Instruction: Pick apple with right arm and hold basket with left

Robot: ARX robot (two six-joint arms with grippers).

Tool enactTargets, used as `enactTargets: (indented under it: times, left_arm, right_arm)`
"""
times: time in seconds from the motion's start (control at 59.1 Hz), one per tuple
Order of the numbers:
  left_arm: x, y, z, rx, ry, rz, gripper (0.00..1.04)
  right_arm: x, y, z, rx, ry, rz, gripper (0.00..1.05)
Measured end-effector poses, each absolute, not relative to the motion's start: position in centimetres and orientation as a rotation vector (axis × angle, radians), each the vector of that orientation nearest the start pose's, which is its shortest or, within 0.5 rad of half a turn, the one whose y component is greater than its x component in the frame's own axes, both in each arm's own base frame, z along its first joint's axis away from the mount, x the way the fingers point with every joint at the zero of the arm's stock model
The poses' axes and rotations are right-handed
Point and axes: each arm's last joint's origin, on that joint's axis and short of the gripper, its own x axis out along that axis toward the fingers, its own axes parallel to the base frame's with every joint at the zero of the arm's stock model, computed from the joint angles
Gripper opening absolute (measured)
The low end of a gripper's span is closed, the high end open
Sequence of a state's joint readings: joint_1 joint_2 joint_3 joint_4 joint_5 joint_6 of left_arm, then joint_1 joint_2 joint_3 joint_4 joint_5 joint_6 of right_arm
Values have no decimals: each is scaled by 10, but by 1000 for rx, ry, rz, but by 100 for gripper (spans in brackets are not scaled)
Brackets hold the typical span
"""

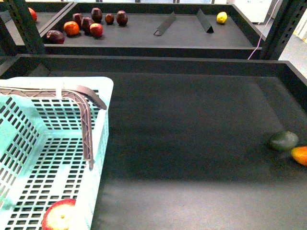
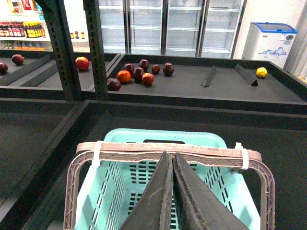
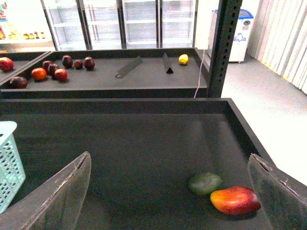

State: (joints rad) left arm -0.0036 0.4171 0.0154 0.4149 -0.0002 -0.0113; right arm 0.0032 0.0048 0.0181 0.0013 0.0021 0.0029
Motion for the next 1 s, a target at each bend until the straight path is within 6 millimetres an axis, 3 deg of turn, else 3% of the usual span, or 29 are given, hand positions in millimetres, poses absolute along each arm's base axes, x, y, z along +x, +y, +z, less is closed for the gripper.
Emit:
enactTargets:
  times: [0.998]
  left_arm:
    - [97, 0, 169, -11, -12, -4, 3]
  right_arm:
    - [97, 0, 169, 3, -15, 1, 96]
